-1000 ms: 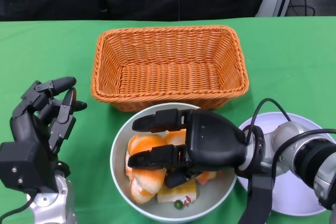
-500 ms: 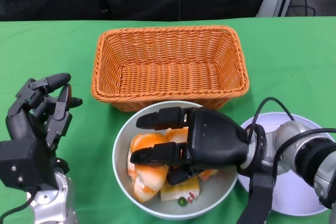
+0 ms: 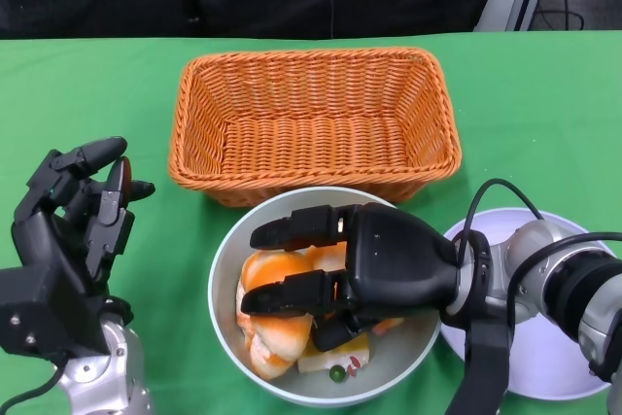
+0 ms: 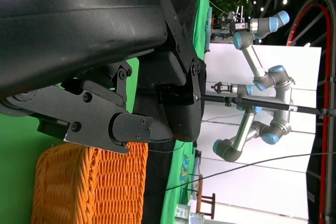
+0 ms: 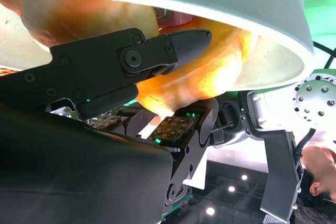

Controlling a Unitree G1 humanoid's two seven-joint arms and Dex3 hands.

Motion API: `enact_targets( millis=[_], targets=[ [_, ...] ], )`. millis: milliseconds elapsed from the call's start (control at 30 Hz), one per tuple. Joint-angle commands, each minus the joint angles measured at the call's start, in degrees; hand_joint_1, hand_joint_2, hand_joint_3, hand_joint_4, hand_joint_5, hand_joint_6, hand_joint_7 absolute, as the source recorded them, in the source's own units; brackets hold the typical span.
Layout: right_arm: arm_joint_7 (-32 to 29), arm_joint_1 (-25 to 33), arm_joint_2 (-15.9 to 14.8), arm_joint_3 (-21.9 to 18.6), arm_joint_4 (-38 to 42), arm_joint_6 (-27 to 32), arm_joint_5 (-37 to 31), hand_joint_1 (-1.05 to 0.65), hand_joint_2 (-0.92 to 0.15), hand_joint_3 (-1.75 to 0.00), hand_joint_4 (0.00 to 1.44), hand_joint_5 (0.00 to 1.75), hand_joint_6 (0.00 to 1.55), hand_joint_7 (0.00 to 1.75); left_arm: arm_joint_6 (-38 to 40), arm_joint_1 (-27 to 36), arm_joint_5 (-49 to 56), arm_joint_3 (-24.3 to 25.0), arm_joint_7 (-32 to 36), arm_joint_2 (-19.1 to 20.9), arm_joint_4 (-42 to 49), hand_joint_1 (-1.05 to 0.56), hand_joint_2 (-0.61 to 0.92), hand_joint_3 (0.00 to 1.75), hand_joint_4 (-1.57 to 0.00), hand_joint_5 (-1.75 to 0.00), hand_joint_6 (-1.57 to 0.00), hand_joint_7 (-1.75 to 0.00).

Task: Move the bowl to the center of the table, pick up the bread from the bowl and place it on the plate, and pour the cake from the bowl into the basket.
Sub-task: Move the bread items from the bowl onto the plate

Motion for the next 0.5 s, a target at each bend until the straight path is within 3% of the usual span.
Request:
enact_targets(
  millis=[33,333,500],
  targets=[
    [0.5,-0.1,-0.3,0.1,0.8,-0.9,0.7,-0.49,-0.89,0.00,0.89,0.14,0.89,0.04,0.5,-0.5,-1.0,0.5,-0.6,0.1,-0.9,-0.18,0.92,0.26,-0.83,-1.26,-0.92,-0.80],
    [4.3,1.0,-0.4,-1.1,0.7,-1.7,3.6,-0.43,-0.90,0.00,0.95,0.12,0.90,0.02,0.1,-0.6,-0.5,1.0,0.0,-0.1,-0.7,-0.17,0.92,0.27,-0.81,-1.26,-0.91,-0.80],
    [6.1,1.1,-0.8,-1.5,0.6,-1.2,4.9,-0.37,-0.91,0.00,1.07,0.16,0.97,0.03,-0.9,-1.0,-1.0,1.5,-1.1,-0.3,0.2,-0.16,0.92,0.28,-0.83,-1.26,-0.93,-0.81]
  ],
)
